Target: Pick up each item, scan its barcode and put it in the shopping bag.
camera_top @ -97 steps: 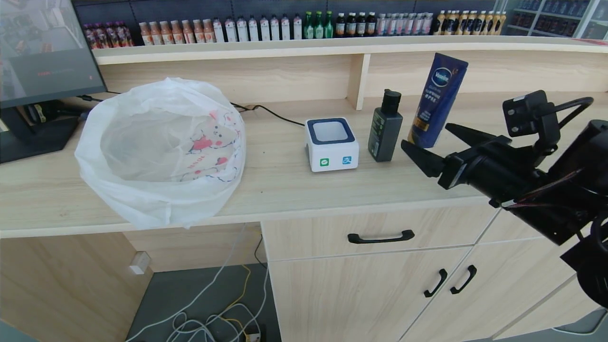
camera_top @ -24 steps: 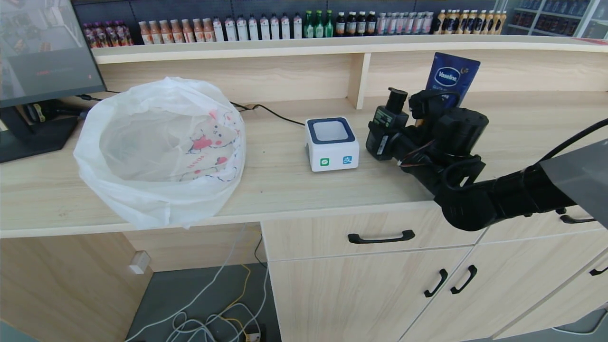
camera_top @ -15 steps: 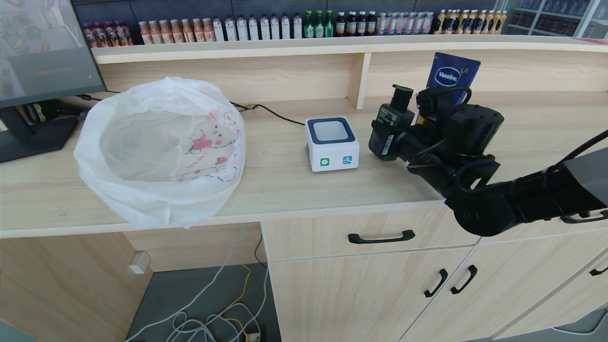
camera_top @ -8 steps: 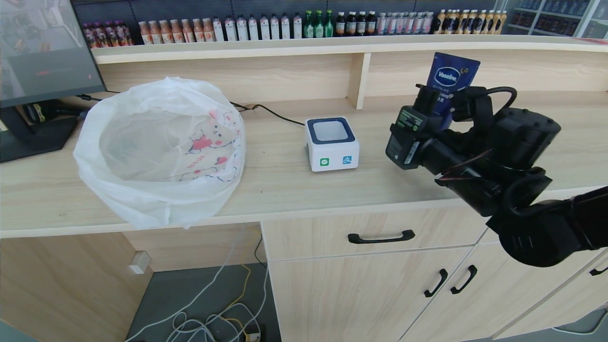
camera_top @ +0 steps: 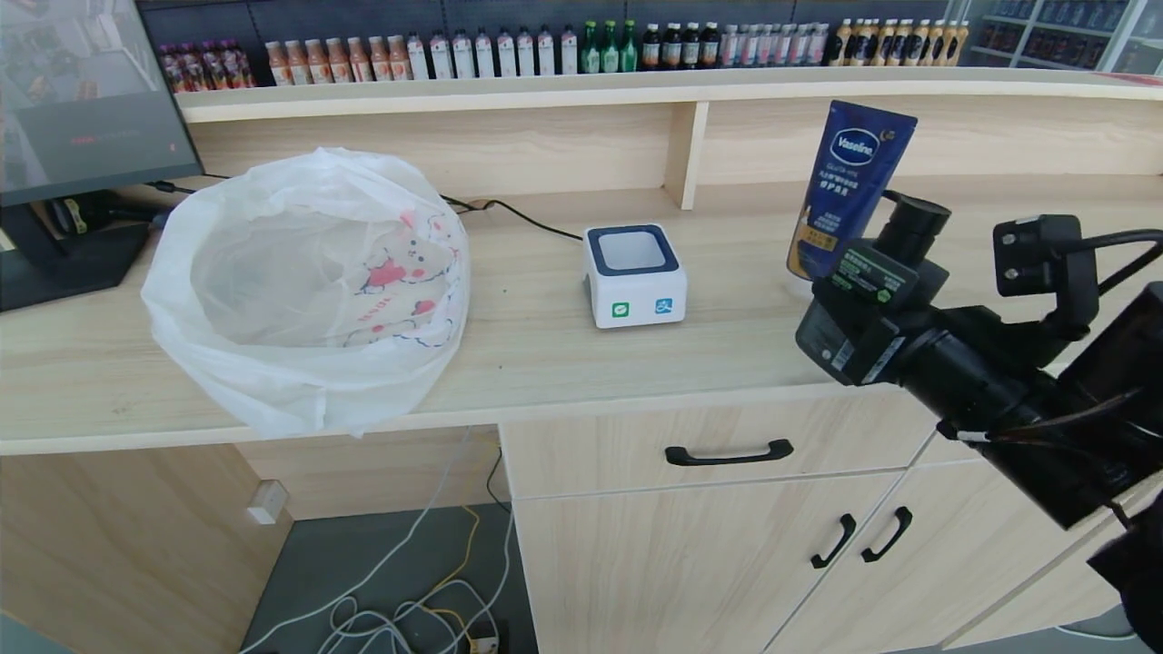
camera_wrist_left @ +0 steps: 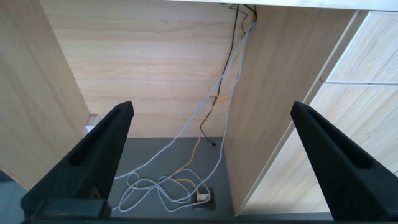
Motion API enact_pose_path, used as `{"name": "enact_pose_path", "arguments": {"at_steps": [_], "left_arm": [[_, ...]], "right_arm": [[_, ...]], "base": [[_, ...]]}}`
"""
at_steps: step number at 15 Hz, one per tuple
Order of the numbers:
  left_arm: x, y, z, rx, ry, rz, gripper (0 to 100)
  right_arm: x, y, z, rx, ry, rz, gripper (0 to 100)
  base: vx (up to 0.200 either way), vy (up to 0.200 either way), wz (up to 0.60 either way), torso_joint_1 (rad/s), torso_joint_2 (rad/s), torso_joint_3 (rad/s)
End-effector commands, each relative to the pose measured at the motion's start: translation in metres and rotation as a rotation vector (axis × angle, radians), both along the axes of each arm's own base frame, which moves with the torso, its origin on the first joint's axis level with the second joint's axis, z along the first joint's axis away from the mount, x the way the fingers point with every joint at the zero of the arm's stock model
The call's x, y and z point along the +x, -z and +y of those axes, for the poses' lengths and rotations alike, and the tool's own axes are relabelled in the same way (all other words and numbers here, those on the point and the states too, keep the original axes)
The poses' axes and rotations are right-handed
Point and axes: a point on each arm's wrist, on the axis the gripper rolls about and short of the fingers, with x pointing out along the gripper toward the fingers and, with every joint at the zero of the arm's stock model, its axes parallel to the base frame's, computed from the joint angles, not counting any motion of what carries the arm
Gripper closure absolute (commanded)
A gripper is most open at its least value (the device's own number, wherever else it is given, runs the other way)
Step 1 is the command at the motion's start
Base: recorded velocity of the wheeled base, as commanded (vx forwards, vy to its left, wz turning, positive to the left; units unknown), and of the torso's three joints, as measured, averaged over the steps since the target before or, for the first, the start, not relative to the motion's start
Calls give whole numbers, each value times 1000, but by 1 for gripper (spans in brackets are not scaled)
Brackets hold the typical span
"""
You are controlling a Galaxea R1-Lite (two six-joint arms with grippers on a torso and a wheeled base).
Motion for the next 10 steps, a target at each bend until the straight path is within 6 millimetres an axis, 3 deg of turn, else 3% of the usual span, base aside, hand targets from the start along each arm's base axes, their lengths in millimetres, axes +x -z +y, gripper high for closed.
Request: {"name": "enact_pose_path", "arguments": {"at_steps": [1, 2, 5, 10], "left_arm": [[0, 0, 0, 0, 0, -1, 0], [0, 0, 0, 0, 0, -1, 0], [0, 0, 0, 0, 0, -1, 0], [0, 0, 0, 0, 0, -1, 0]], "right_arm": [[-22, 10, -9, -9, -3, 8, 100], [-41, 20, -13, -33, -19, 16, 100], [-58, 28, -15, -47, -48, 42, 100], [-106, 44, -31, -86, -121, 66, 100]], "base": [[0, 0, 0, 0, 0, 0], [0, 0, 0, 0, 0, 0], [0, 0, 0, 0, 0, 0], [0, 0, 0, 0, 0, 0]]}}
